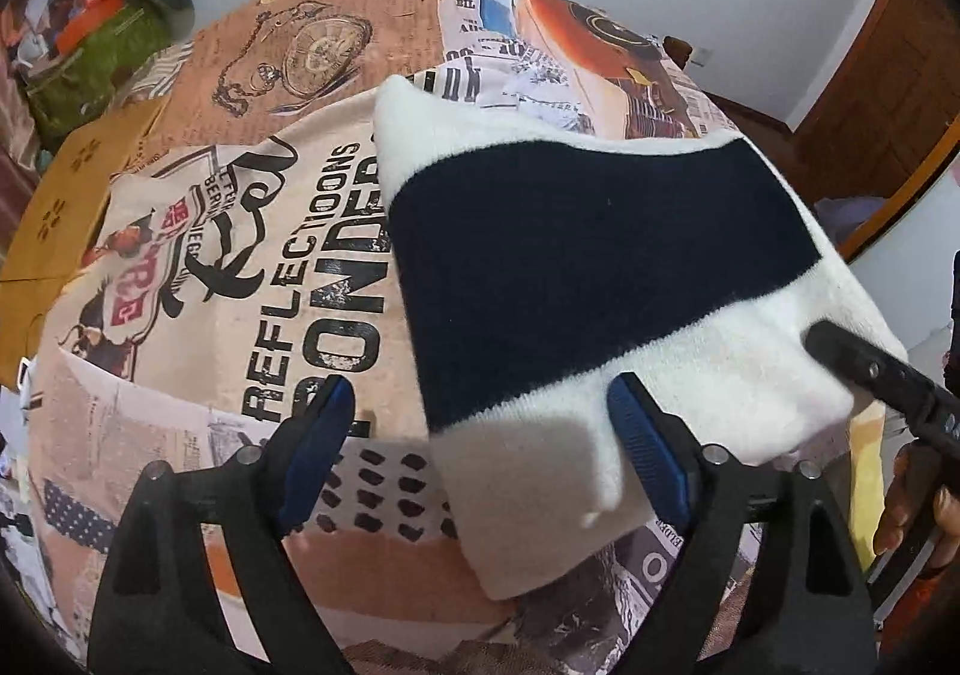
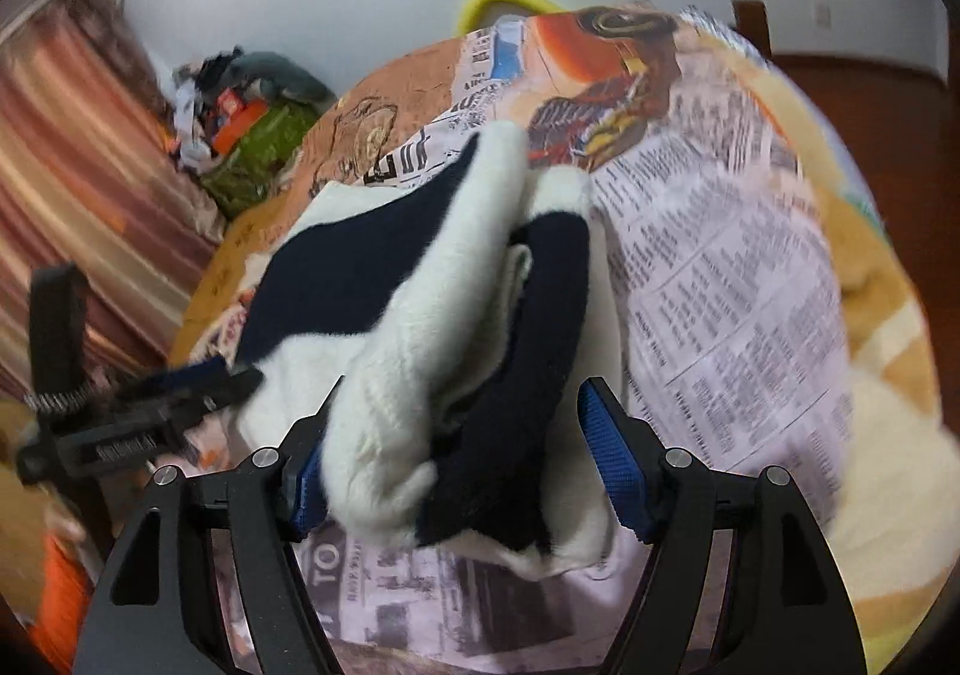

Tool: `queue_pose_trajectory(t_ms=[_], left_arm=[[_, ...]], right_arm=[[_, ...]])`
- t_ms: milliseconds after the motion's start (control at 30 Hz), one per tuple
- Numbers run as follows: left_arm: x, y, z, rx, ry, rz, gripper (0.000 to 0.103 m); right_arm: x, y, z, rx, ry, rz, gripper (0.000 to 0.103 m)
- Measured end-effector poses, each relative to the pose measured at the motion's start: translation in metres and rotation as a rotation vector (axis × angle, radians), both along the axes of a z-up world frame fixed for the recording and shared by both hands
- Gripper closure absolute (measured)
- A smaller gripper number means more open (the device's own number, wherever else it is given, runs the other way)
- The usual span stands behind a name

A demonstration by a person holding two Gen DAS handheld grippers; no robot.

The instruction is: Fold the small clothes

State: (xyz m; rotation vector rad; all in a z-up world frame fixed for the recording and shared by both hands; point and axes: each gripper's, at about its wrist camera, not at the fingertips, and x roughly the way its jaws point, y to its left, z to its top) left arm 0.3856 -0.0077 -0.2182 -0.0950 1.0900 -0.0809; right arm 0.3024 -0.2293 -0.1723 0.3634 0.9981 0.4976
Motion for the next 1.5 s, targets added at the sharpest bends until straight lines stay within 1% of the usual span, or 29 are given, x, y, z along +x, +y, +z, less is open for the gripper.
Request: queue_pose_trajectory(t_ms=[33, 67, 133, 233, 300, 400, 433, 500, 567, 667, 700, 767, 833, 900, 933, 967, 1000, 1067, 1167, 1233, 1267, 1333, 1433, 1500], left_arm=[[0.000, 0.001, 0.001, -0.007, 0.003, 0.001, 0.015], [0.000, 0.001, 0.003, -0.008, 0.004, 0.002, 0.015], [0.001, 0.001, 0.007, -0.001, 0.002, 0.002, 0.015], [-0.001, -0.001, 0.022, 0.022, -0.028, -0.002, 0.016], [-0.002, -0.002, 0.032, 0.024, -0.053, -0.003, 0.016], [-0.003, -0.005, 0.042, 0.020, -0.077, -0.008, 0.016], [-0.002, -0.007, 0.043, 0.026, -0.081, -0.010, 0.016], [0.000, -0.009, 0.040, 0.036, -0.073, -0.010, 0.016], [0.002, -0.012, 0.029, 0.041, -0.043, -0.008, 0.016], [0.002, -0.016, 0.008, 0.020, 0.007, -0.020, 0.014], [0.002, -0.018, 0.001, 0.019, 0.015, -0.027, 0.013], [-0.001, -0.025, -0.009, 0.032, 0.019, -0.044, 0.007], [-0.002, -0.030, -0.013, 0.039, 0.019, -0.060, 0.006], [-0.003, -0.035, -0.017, 0.042, 0.018, -0.072, 0.005], [-0.003, -0.036, -0.019, 0.046, 0.018, -0.071, 0.002], [-0.004, -0.036, -0.021, 0.048, 0.019, -0.071, 0.002], [-0.005, -0.036, -0.023, 0.042, 0.023, -0.074, 0.002], [-0.006, -0.035, -0.023, 0.027, 0.028, -0.076, 0.002], [-0.012, -0.032, -0.018, 0.014, 0.024, -0.089, 0.002], [-0.016, -0.029, -0.010, 0.012, 0.009, -0.095, 0.002], [-0.018, -0.027, -0.004, 0.012, -0.006, -0.091, 0.003], [-0.019, -0.019, 0.007, 0.017, -0.034, -0.060, 0.003], [-0.011, -0.004, 0.018, -0.007, -0.045, -0.009, 0.003], [0.000, 0.003, 0.020, -0.013, -0.031, 0.007, 0.003]], right_arm=[[0.000, 0.001, 0.002, 0.011, -0.011, 0.008, 0.059], [-0.001, 0.002, 0.006, 0.006, -0.021, 0.012, 0.063], [-0.004, 0.006, 0.018, -0.013, -0.066, 0.033, 0.073], [-0.013, 0.010, 0.034, -0.027, -0.118, 0.059, 0.077], [-0.018, 0.010, 0.044, -0.015, -0.147, 0.068, 0.077], [-0.029, 0.007, 0.050, -0.007, -0.173, 0.072, 0.077], [-0.033, 0.006, 0.049, -0.019, -0.181, 0.072, 0.077], [-0.035, 0.002, 0.042, -0.035, -0.177, 0.064, 0.078], [-0.034, -0.006, 0.025, -0.038, -0.132, 0.043, 0.078], [-0.034, -0.012, 0.004, -0.085, -0.099, 0.024, 0.078], [-0.035, -0.015, -0.004, -0.083, -0.081, 0.020, 0.078], [-0.036, -0.019, -0.010, -0.072, -0.062, 0.018, 0.077], [-0.039, -0.022, -0.009, -0.074, -0.067, 0.014, 0.073], [-0.041, -0.024, -0.007, -0.095, -0.075, 0.016, 0.072], [-0.042, -0.025, -0.006, -0.104, -0.077, 0.018, 0.069], [-0.044, -0.025, -0.005, -0.117, -0.079, 0.019, 0.067], [-0.046, -0.026, -0.004, -0.132, -0.078, 0.018, 0.061], [-0.049, -0.030, -0.001, -0.151, -0.082, 0.017, 0.058], [-0.053, -0.035, 0.006, -0.176, -0.090, 0.016, 0.051], [-0.053, -0.038, 0.013, -0.184, -0.098, 0.019, 0.044], [-0.052, -0.039, 0.015, -0.185, -0.101, 0.019, 0.043], [-0.048, -0.041, 0.022, -0.189, -0.110, 0.018, 0.034], [-0.037, -0.039, 0.029, -0.166, -0.122, 0.019, 0.032], [-0.026, -0.037, 0.032, -0.142, -0.116, 0.014, 0.032]])
